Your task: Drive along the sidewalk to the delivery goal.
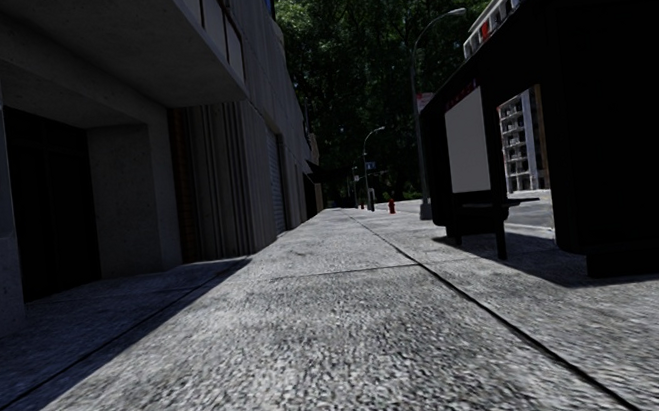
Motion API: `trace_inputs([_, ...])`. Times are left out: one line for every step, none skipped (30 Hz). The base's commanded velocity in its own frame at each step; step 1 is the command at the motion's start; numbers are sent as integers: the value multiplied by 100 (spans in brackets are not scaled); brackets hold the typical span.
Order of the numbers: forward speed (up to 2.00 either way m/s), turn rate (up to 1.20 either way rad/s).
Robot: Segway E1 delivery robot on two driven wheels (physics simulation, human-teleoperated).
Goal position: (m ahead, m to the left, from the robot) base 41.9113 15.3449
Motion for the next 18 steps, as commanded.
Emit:
trace_inputs([200,0])
trace_inputs([200,0])
trace_inputs([200,0])
trace_inputs([200,0])
trace_inputs([200,0])
trace_inputs([200,0])
trace_inputs([200,0])
trace_inputs([200,0])
trace_inputs([200,0])
trace_inputs([200,0])
trace_inputs([200,0])
trace_inputs([200,0])
trace_inputs([200,0])
trace_inputs([200,0])
trace_inputs([200,0])
trace_inputs([200,0])
trace_inputs([200,0])
trace_inputs([200,0])
